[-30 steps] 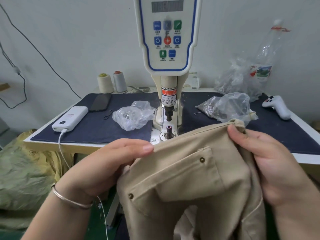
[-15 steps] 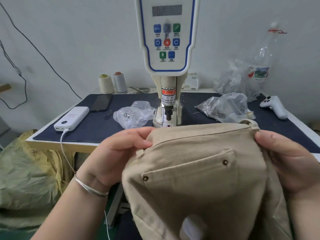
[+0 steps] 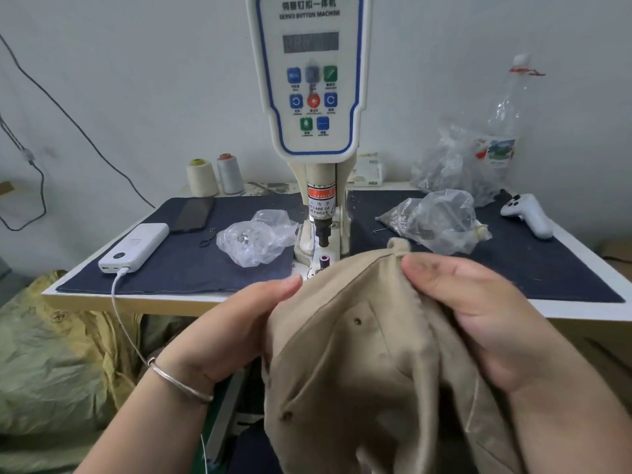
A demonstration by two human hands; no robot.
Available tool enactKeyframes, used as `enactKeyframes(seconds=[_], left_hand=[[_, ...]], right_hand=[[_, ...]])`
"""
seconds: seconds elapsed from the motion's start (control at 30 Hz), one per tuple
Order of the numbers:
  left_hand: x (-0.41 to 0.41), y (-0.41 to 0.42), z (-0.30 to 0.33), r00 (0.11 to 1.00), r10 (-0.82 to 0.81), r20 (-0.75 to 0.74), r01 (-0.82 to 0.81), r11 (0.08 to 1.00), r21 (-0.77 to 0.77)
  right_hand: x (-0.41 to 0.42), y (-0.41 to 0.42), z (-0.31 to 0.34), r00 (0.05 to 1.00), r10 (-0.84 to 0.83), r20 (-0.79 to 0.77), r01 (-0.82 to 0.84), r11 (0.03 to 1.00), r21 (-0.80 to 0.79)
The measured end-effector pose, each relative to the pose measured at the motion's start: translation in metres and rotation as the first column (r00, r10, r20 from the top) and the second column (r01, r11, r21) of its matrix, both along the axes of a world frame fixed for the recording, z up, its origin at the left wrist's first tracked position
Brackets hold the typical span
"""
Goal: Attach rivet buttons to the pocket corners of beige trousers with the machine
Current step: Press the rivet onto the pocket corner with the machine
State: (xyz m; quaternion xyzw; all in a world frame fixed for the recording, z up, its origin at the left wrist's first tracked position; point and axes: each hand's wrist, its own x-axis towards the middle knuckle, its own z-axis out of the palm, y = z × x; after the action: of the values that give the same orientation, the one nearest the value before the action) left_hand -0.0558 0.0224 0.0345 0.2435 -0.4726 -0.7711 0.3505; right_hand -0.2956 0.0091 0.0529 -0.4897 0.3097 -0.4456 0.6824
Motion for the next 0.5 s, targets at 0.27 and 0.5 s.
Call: enactKeyframes(seconds=[0.27,0.5], left_hand=[[-0.005,-0.007,0.009,0.901,0.164,0.402,-0.026,0.945,-0.326],[-0.013,-0.013,0.018,0.878,0.281,0.388,-0.140,0.925,-0.353]], right_hand=[[0.027,0.000,0.004,0.844,-0.116,-0.523,-0.207,0.830,-0.517],[0.031,-0.010,0.007,0.721,-0.308,-0.620,-0.244,0.724,-0.645]])
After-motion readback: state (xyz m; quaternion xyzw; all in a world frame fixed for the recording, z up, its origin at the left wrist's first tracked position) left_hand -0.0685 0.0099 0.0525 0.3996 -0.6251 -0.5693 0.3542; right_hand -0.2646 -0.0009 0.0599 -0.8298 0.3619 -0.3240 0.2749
